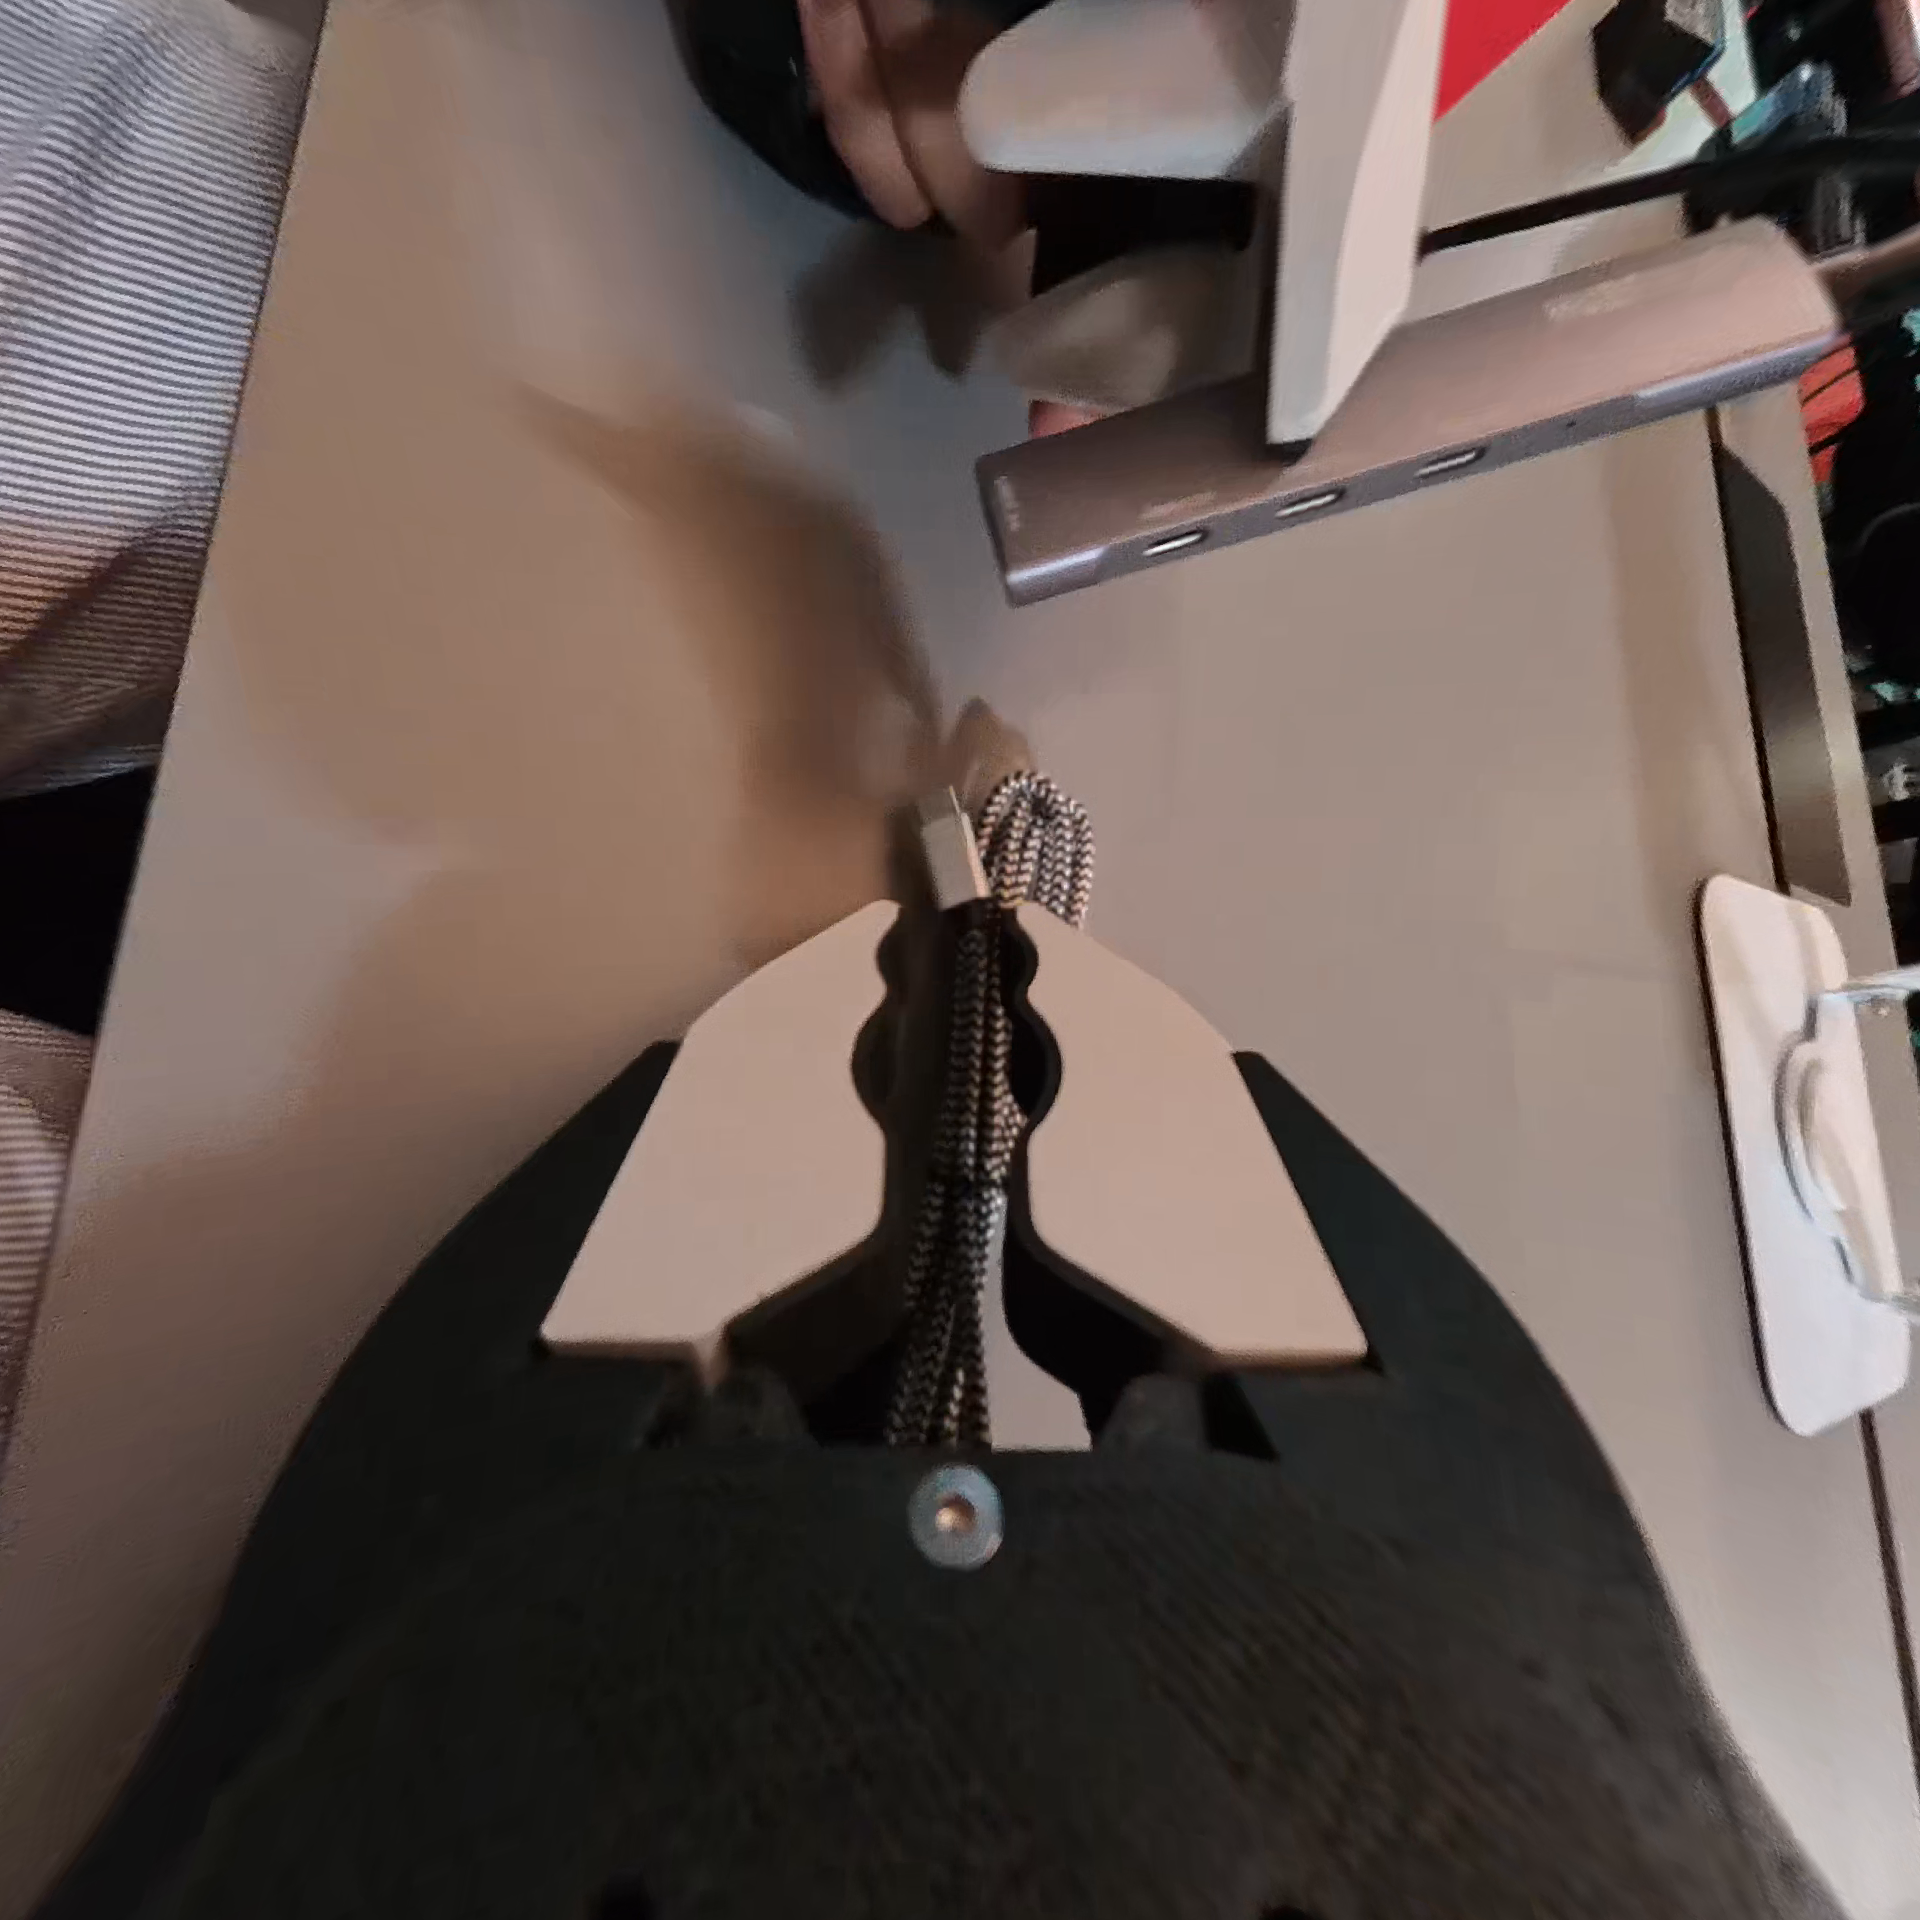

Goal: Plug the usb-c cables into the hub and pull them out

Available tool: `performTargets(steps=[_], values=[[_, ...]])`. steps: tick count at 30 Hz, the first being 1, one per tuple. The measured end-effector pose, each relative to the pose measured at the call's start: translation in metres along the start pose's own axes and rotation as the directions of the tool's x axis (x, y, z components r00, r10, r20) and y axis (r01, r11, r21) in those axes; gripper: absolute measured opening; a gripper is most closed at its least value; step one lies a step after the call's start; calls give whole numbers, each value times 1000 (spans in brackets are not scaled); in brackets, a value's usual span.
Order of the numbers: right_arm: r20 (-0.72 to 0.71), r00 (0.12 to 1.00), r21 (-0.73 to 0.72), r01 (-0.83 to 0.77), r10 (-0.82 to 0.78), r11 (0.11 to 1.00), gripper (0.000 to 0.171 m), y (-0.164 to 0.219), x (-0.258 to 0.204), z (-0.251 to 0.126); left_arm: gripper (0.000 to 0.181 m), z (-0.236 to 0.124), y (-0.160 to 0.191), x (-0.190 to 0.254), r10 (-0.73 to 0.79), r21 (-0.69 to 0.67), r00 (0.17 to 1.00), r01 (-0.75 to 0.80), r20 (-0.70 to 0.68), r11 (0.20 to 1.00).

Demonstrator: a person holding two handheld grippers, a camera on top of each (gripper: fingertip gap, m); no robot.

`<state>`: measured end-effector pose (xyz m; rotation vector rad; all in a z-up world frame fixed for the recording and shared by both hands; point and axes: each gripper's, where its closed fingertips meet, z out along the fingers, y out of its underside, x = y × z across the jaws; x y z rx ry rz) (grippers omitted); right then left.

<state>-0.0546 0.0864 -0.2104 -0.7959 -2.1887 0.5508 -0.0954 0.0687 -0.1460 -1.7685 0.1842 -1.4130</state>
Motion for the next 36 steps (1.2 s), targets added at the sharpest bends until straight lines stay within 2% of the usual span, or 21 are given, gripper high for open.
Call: performTargets(steps=[1,5,10,14,19,24,29,33,36], values=[[8,1000,8,-2,2,1000,15,-2,0,3,9,0,3,0,-4,-10,1000,4,6,1000],[-3,1000,-12,-11,10,1000,8,-4,5,13,8,-3,14,1,-38,-56,999,39,18,998],[27,989,76,-146,144,986,4,-21,12,4,8,-7,26,4,-51,-97,998,55,39,994],[51,978,83,-208,205,975,3,-32,9,-3,8,-7,27,1,-53,-101,997,59,59,993],[77,983,42,-173,169,984,3,-39,-3,-3,8,-5,30,2,-42,-119,997,49,63,992],[182,961,73,-225,209,972,0,-46,-11,-11,8,-2,36,6,-4,-164,998,13,57,986],[207,948,85,-262,240,961,0,-40,-12,-12,8,-4,35,6,-18,-157,999,25,48,987],[179,968,134,-199,174,971,1,-46,-18,-7,8,-5,45,4,-38,-221,997,51,61,974],[176,977,126,-141,118,982,7,-50,-25,-2,8,-6,51,4,-43,-262,997,59,65,963]])
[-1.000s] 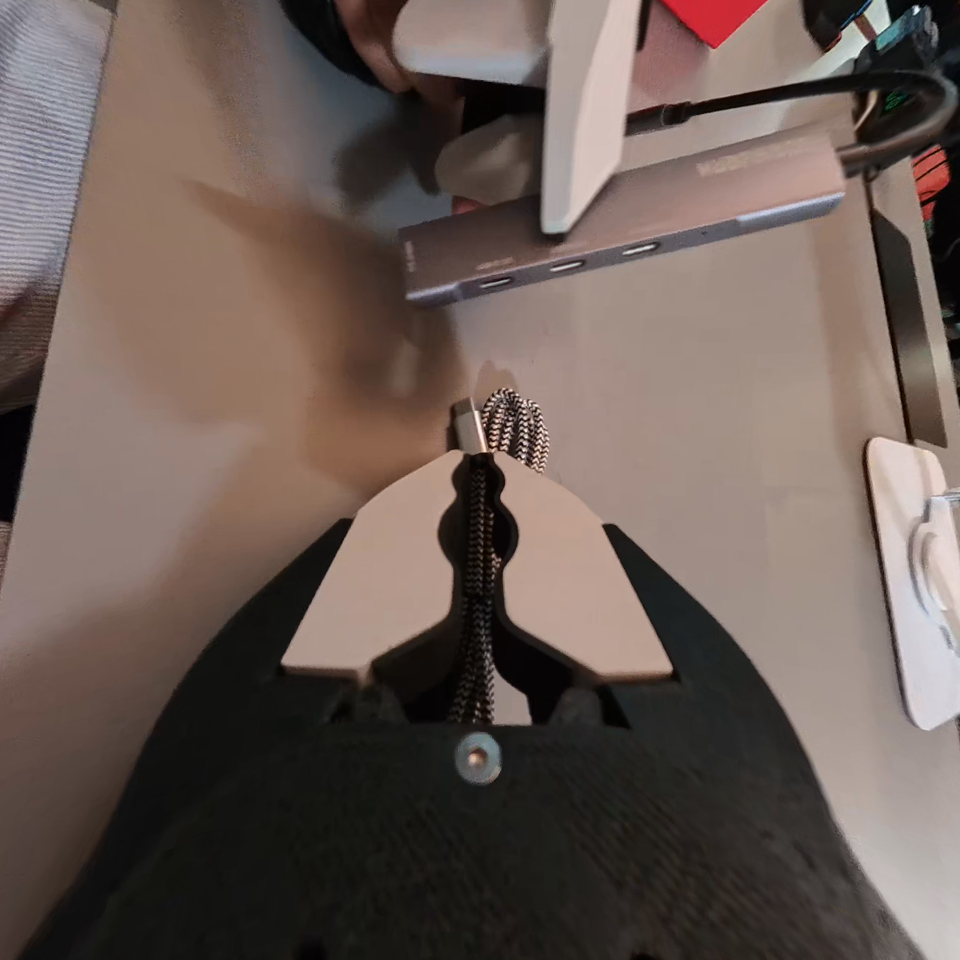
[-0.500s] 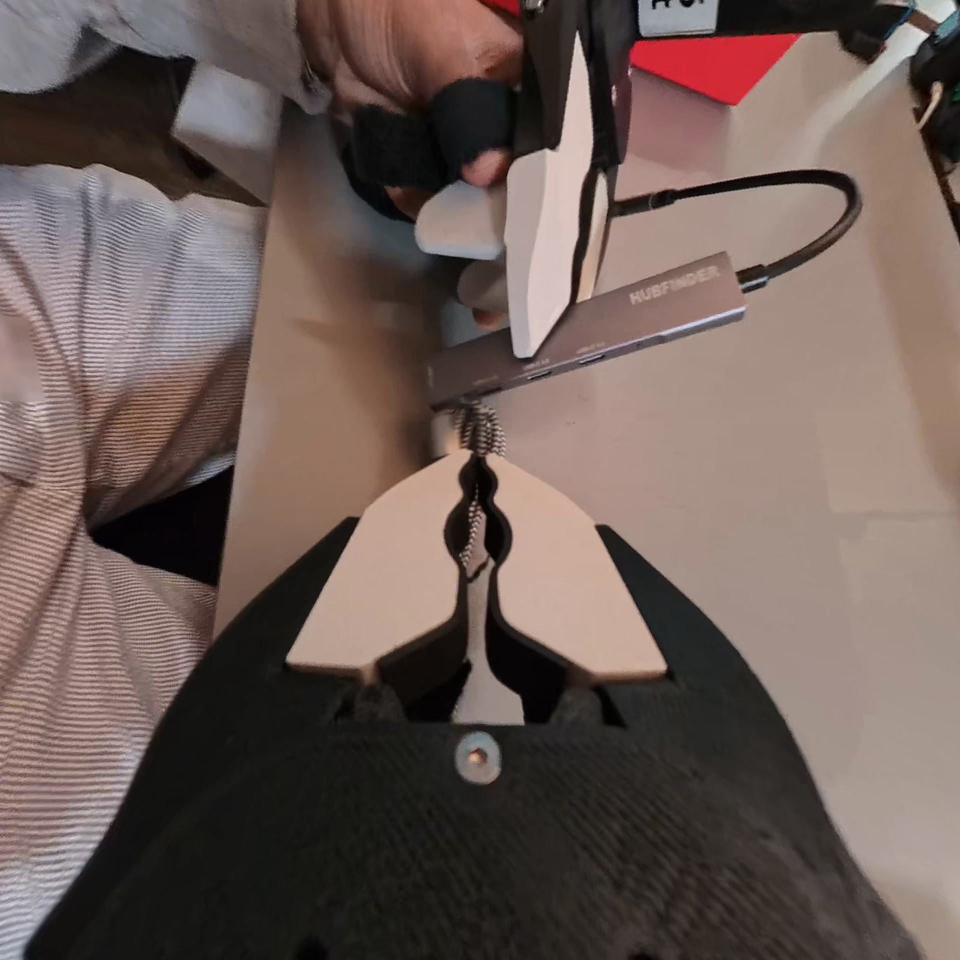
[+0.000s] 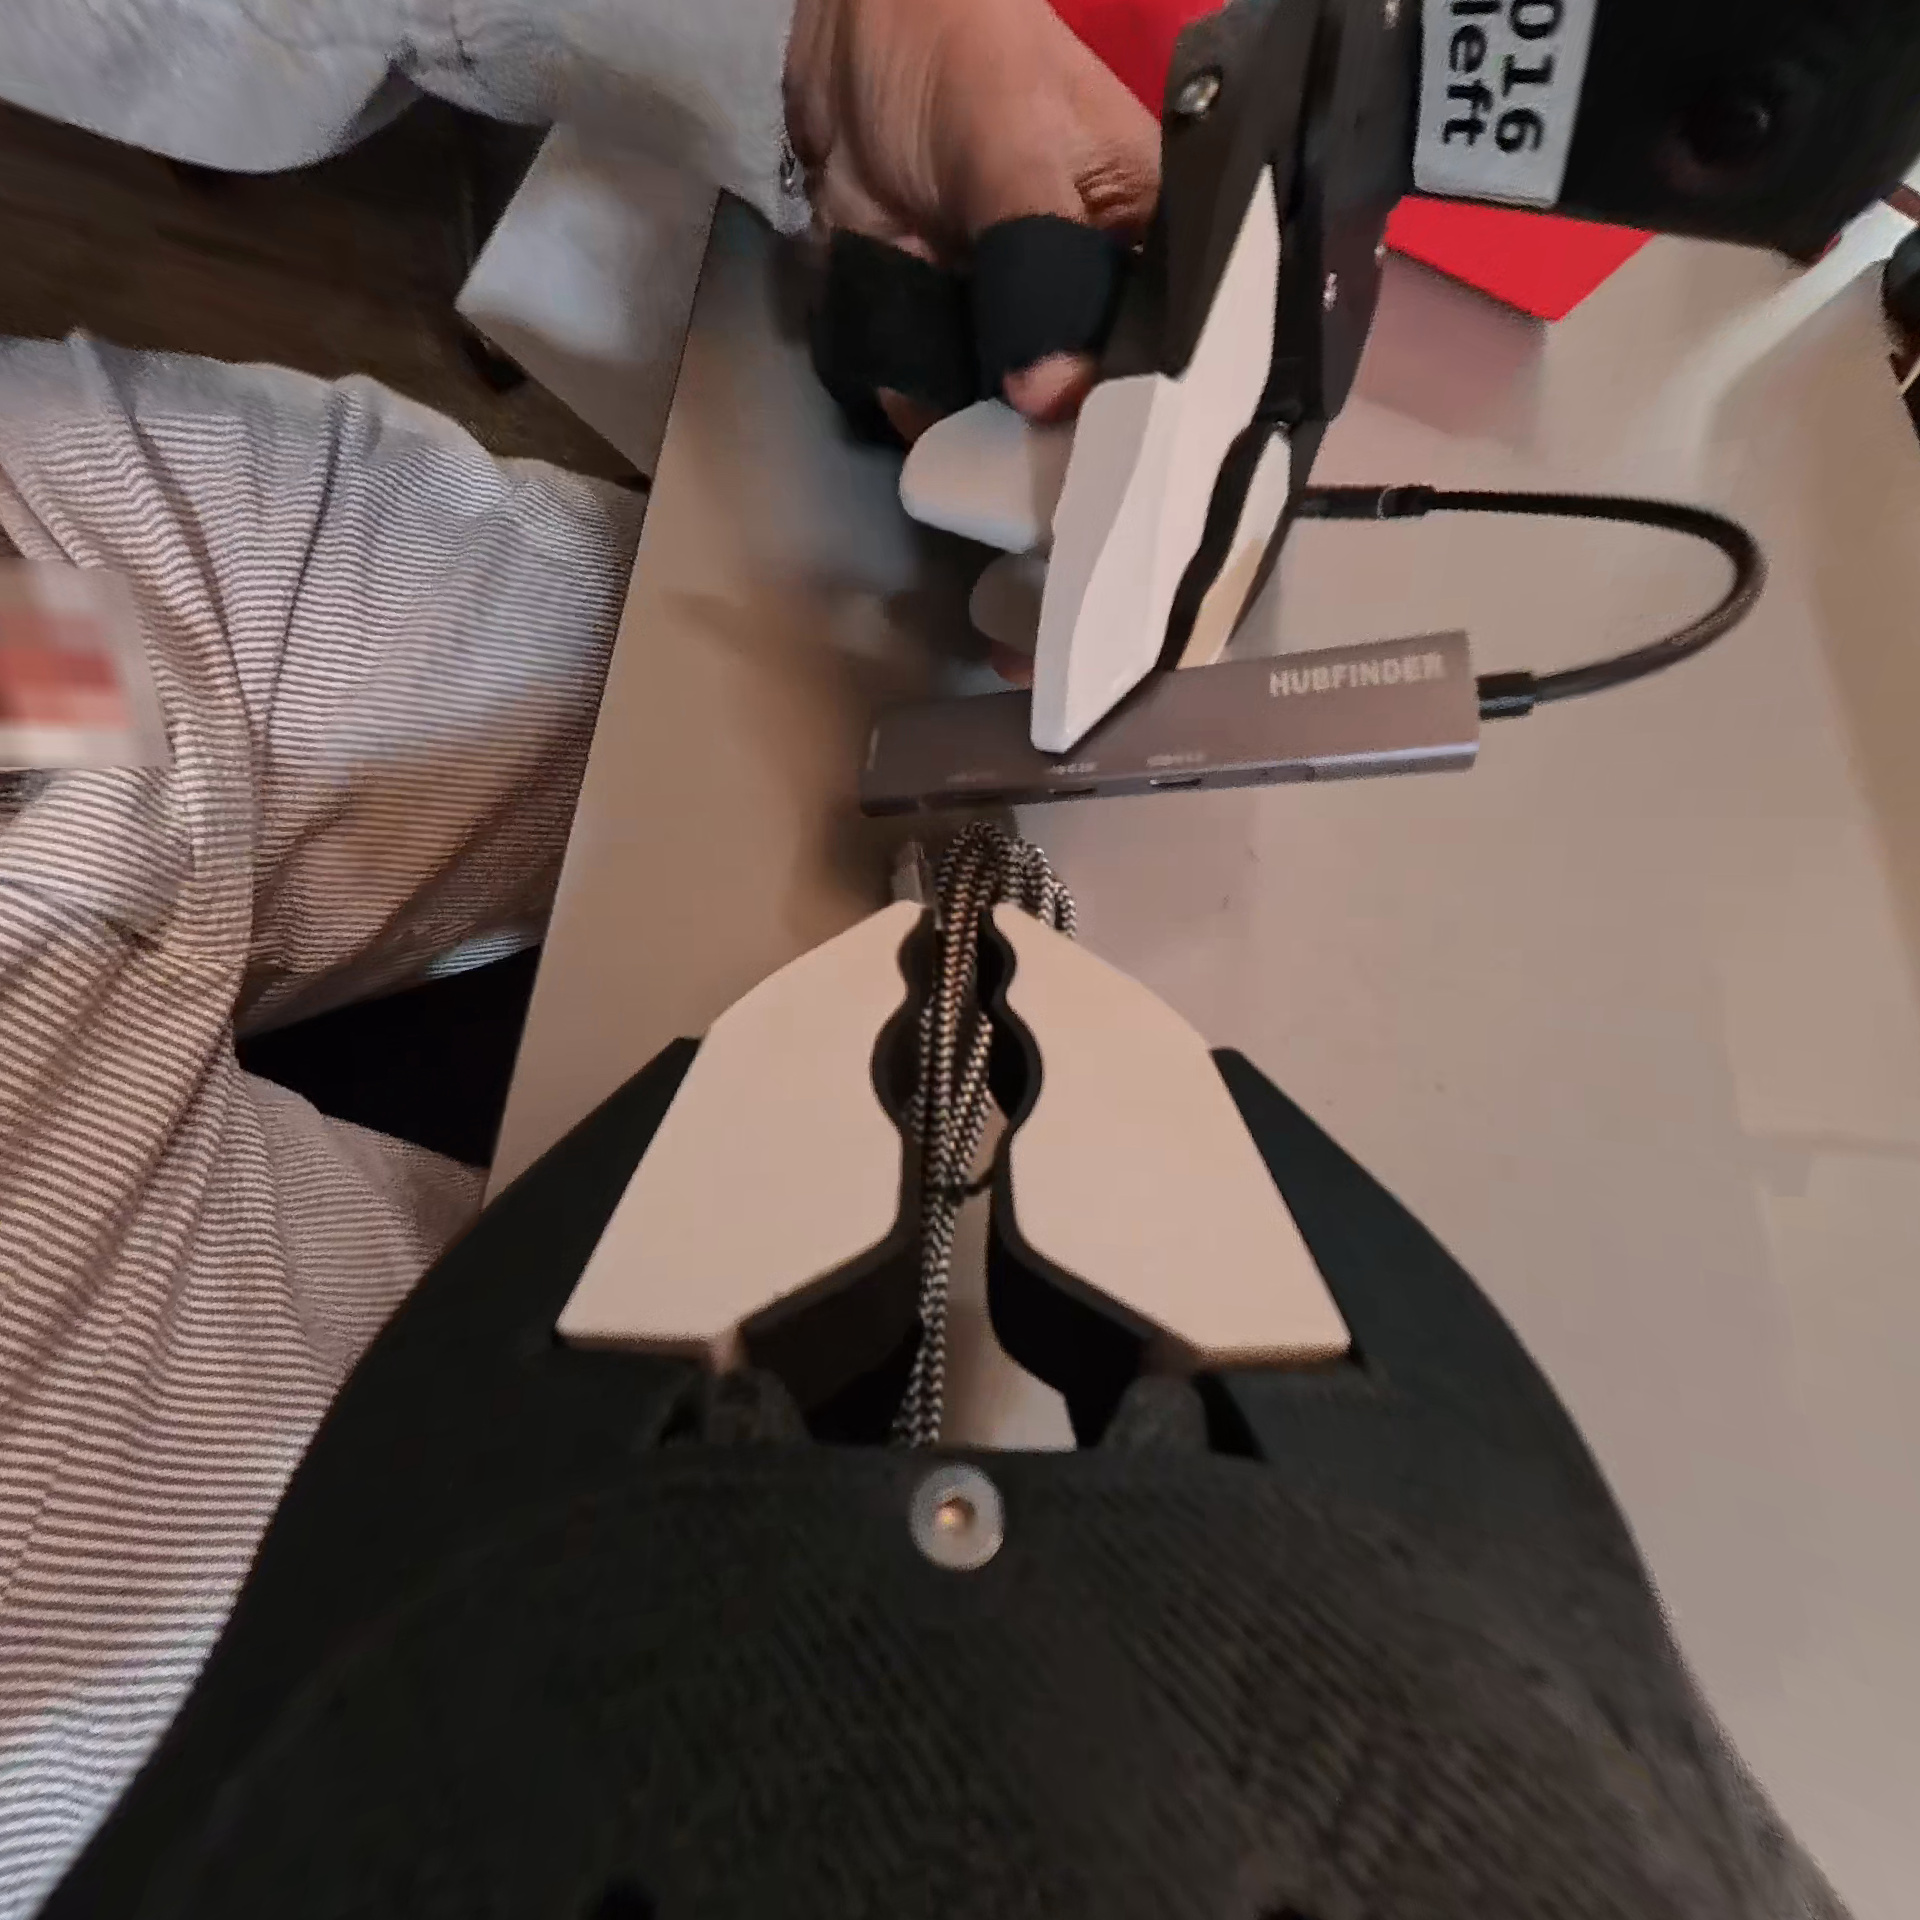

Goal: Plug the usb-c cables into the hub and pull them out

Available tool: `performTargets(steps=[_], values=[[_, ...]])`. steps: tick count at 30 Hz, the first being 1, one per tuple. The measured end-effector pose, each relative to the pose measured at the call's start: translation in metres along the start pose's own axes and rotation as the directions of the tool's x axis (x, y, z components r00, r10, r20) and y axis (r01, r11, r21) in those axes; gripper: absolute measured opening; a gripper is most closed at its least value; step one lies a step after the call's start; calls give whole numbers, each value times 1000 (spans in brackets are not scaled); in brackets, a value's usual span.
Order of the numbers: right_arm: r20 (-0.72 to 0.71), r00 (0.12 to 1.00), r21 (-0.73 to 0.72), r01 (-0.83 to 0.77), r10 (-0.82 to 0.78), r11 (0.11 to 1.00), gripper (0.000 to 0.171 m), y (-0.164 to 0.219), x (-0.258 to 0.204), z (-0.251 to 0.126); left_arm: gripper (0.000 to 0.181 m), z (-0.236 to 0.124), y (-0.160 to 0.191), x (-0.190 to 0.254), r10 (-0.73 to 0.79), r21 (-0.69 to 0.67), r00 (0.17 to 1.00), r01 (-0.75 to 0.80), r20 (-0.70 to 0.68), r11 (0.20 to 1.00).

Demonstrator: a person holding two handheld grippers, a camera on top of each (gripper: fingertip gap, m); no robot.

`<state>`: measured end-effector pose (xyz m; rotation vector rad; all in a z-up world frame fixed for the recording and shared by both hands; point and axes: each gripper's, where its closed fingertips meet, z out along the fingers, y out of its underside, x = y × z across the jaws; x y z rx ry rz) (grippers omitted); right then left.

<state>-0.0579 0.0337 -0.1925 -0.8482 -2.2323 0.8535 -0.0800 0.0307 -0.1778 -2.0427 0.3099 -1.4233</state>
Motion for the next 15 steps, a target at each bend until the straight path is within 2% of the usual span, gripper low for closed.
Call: performTargets(steps=[4,6,7,9,15], values=[[2,998,-88,61,-61,994,17,13,-4,9,8,1,1,0,-15,-12,1000,15,-11,1000],[3,997,-117,71,-71,991,16,20,-6,14,8,0,1,0,-21,-11,1000,21,-22,1000],[-15,997,-113,72,-74,991,9,19,-4,15,8,0,0,0,-24,-7,999,24,-23,1000],[-14,998,-110,54,-56,993,6,19,-3,15,8,-1,-1,1,-23,1,999,23,-26,1000],[-19,999,-37,-42,41,998,5,13,7,7,8,-2,-2,0,-28,12,999,28,-29,1000]])
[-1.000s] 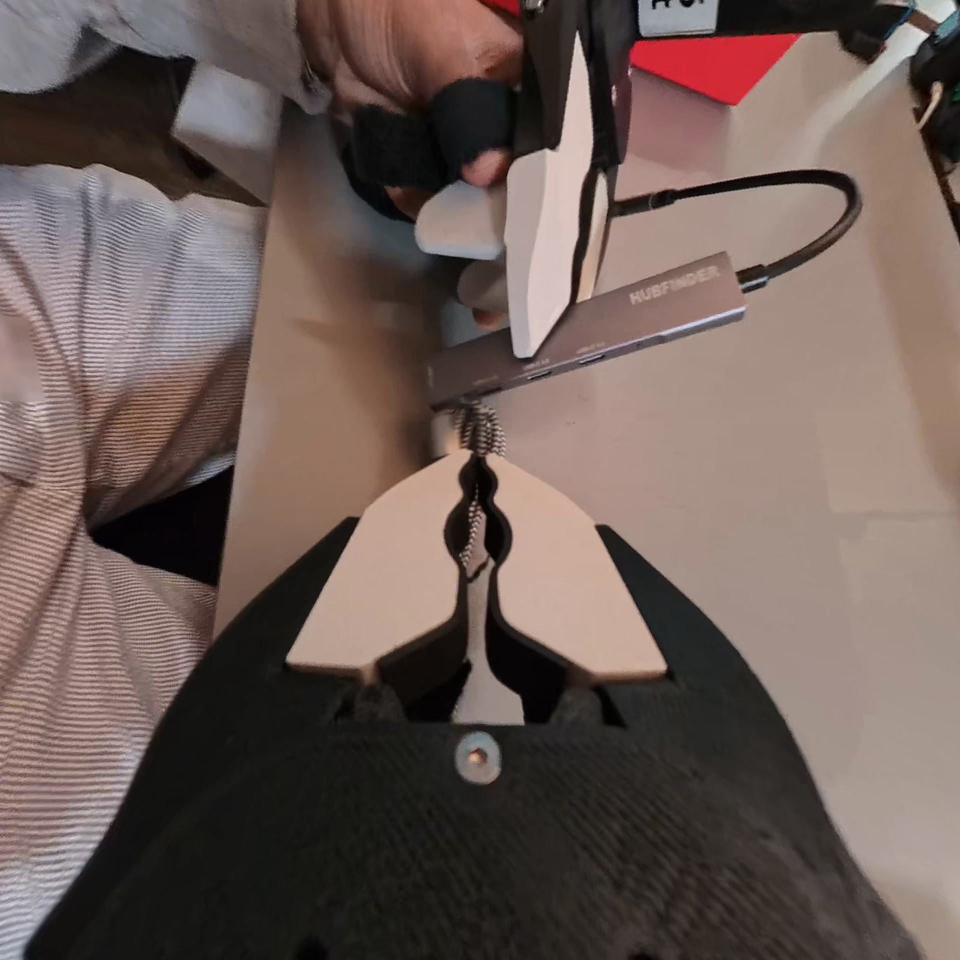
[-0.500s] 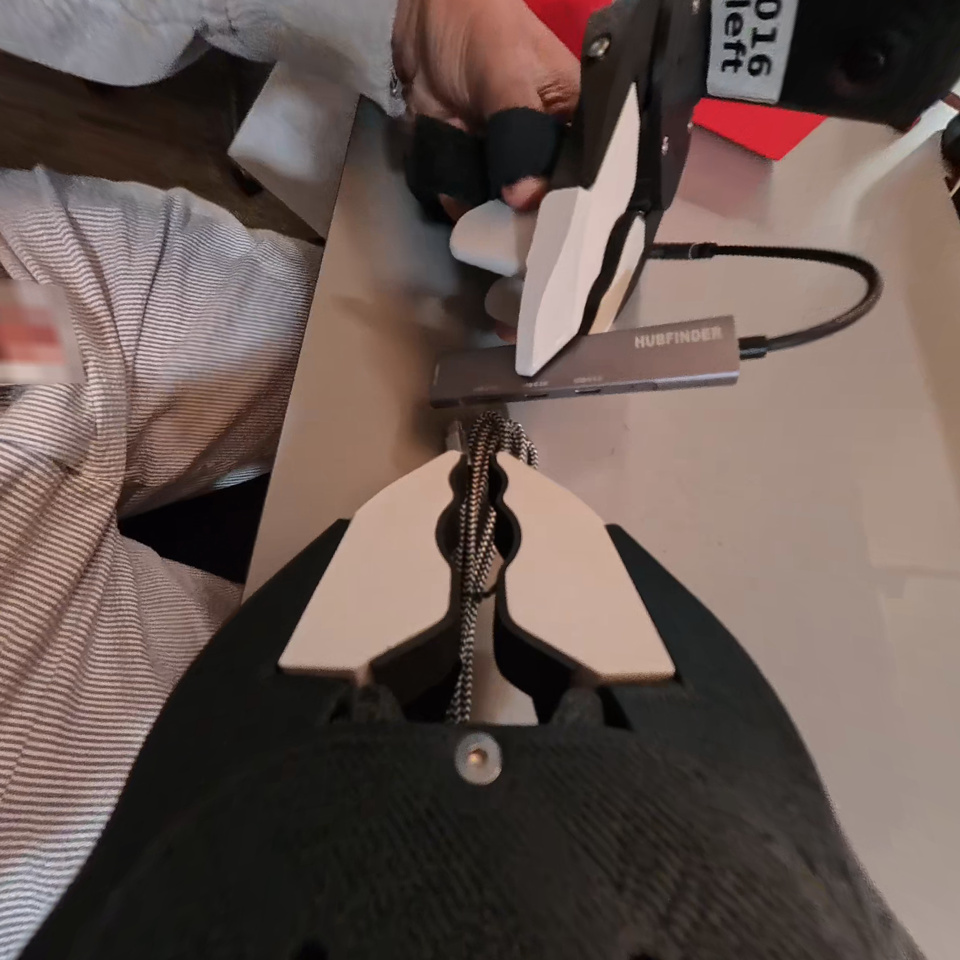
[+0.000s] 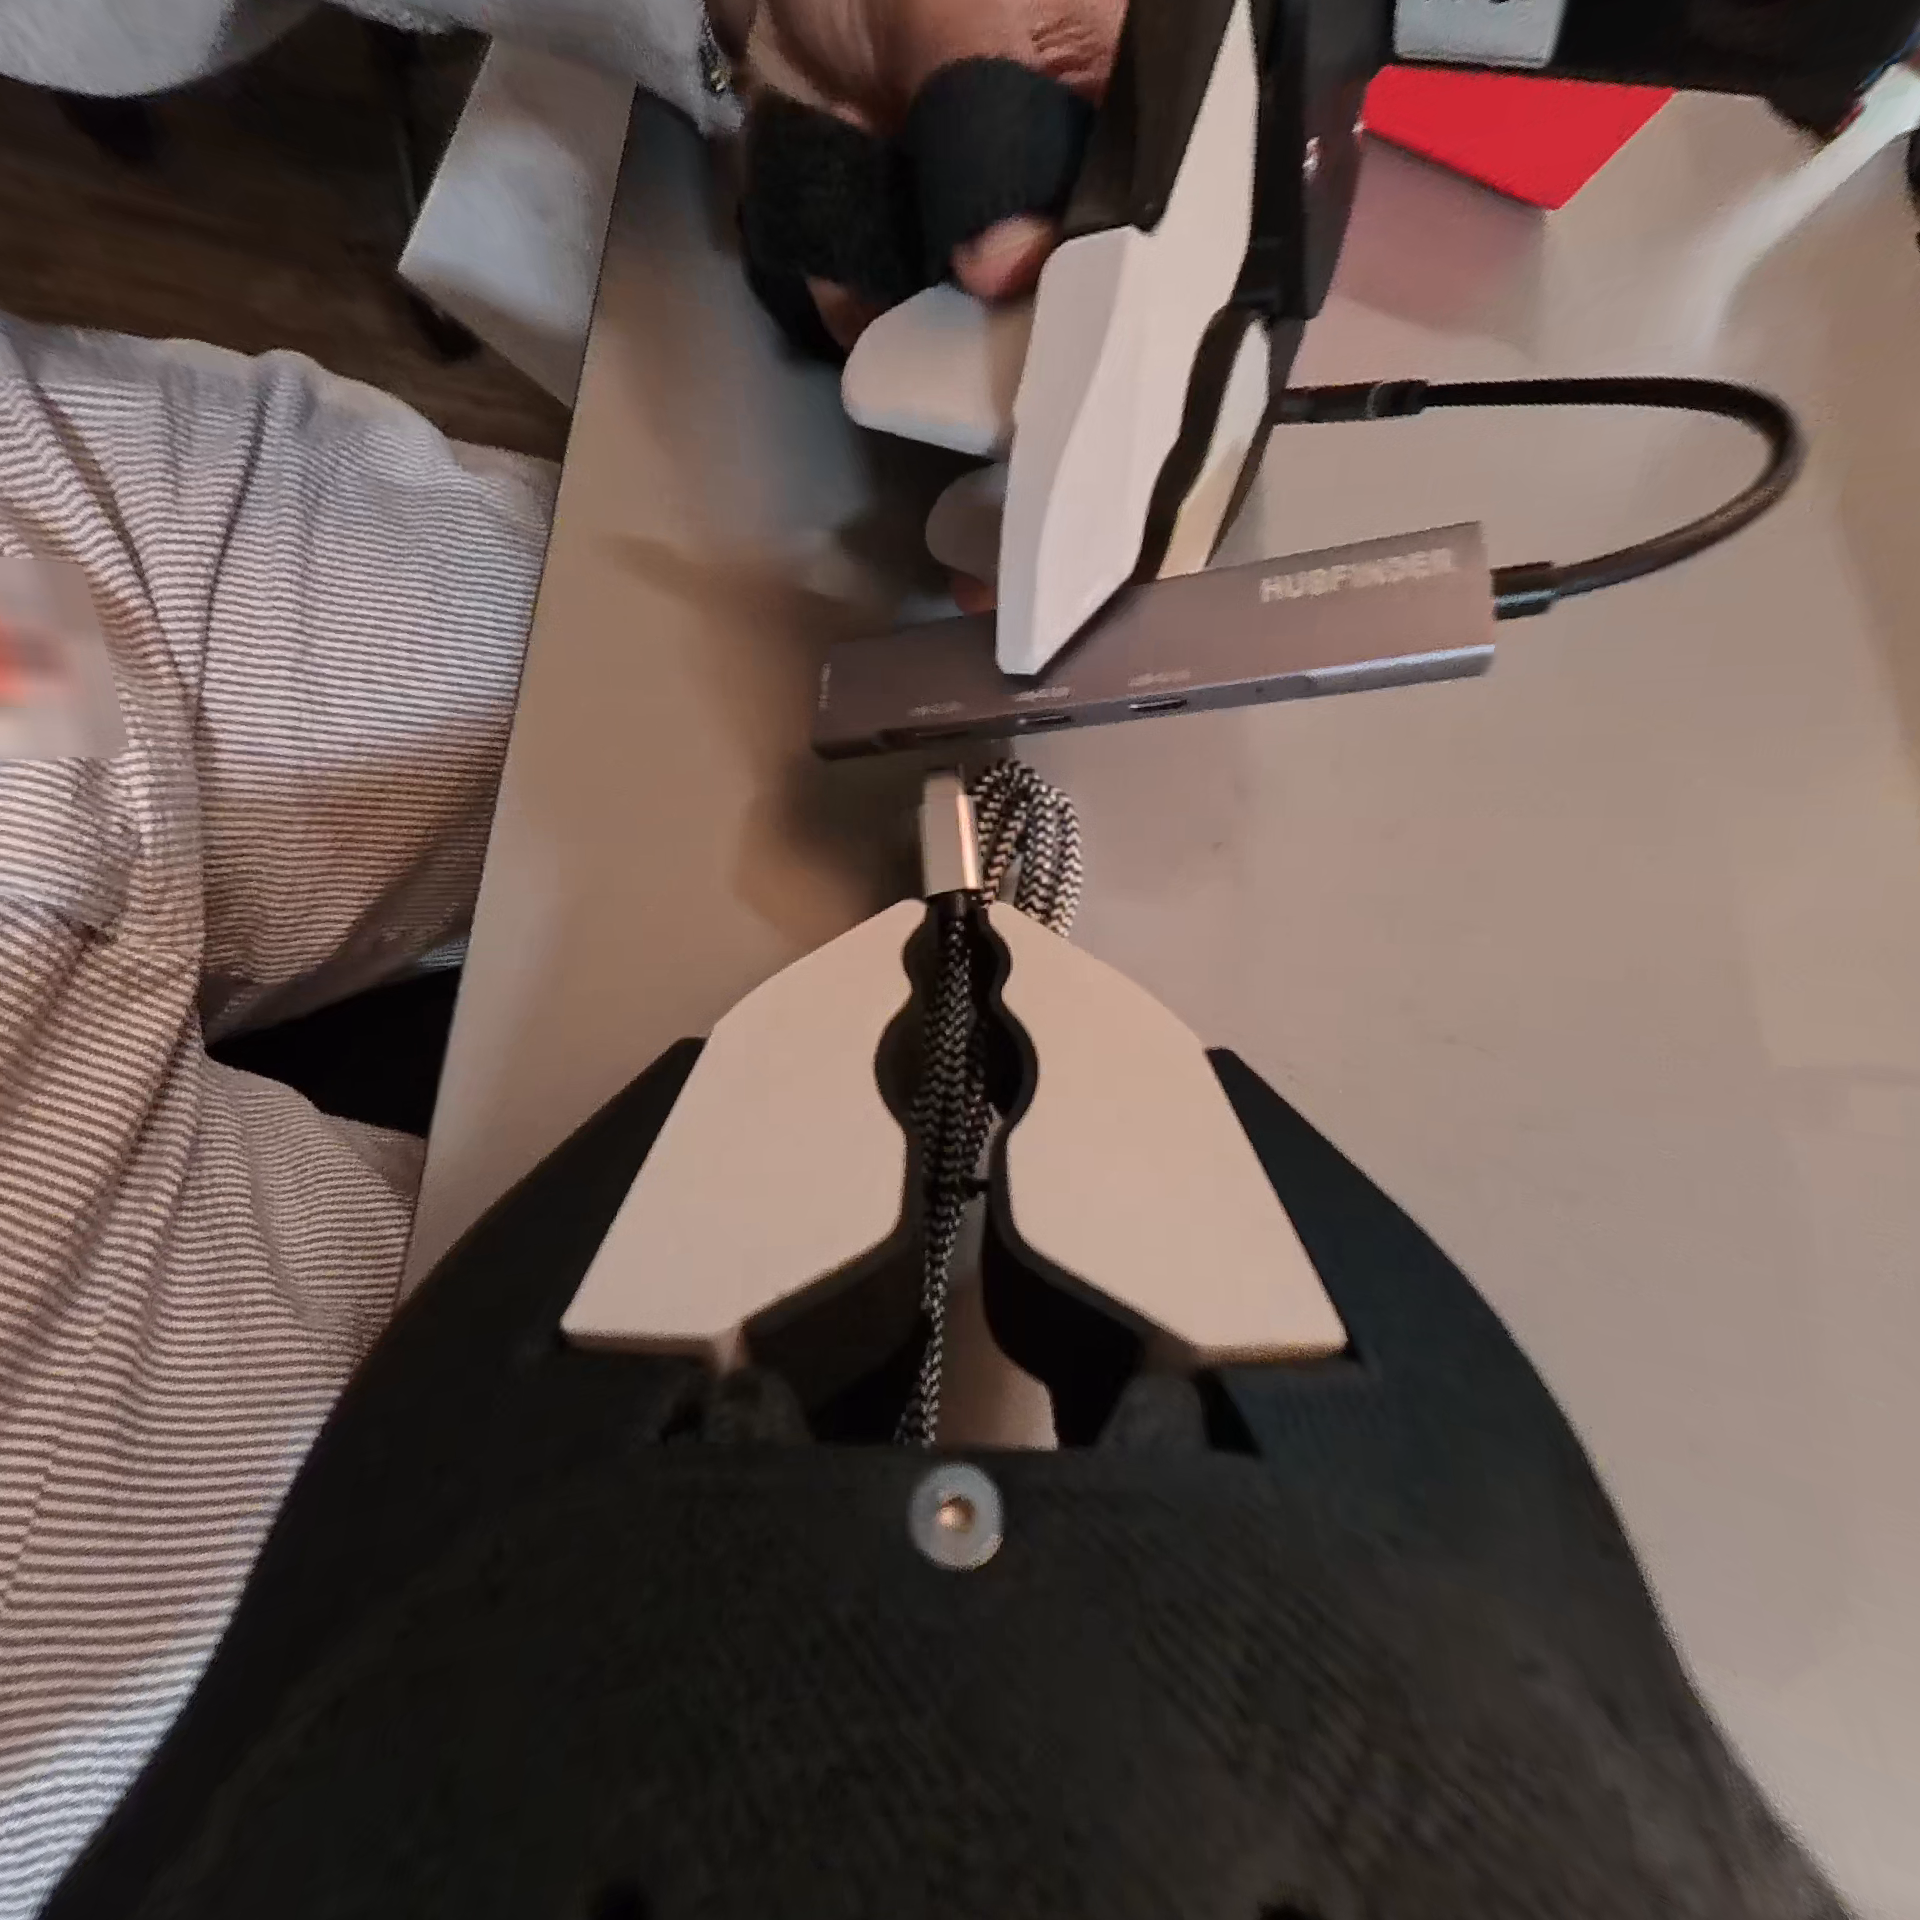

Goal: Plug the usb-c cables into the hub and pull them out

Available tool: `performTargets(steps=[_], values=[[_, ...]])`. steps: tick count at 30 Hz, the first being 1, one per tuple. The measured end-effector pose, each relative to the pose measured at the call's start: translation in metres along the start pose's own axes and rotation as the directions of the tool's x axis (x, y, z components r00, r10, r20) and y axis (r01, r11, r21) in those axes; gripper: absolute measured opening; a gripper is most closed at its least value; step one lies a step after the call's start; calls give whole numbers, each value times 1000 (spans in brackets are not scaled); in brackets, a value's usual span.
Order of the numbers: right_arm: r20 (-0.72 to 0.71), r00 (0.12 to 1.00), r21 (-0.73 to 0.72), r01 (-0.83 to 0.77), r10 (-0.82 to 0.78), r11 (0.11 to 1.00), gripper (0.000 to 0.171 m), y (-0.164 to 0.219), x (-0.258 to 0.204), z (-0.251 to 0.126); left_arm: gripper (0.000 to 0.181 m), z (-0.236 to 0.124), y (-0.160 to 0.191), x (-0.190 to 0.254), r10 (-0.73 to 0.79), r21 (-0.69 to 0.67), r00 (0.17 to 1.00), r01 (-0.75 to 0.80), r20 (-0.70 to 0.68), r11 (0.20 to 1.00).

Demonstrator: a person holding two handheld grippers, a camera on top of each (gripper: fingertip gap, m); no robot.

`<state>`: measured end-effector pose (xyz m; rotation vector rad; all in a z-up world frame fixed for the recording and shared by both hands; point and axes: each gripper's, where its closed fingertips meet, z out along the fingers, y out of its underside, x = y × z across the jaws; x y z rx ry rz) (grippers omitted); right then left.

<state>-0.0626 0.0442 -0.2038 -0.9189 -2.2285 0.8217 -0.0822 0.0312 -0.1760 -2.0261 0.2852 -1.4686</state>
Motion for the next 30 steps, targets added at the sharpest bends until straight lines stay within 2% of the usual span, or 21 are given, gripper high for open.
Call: performTargets(steps=[14,30], values=[[-67,997,-46,25,-28,999,5,7,8,1,8,1,-1,-4,-8,8,1000,8,27,1000],[-31,999,53,-13,15,999,5,-5,5,-5,7,-1,-3,-5,-9,19,999,9,32,1000]])
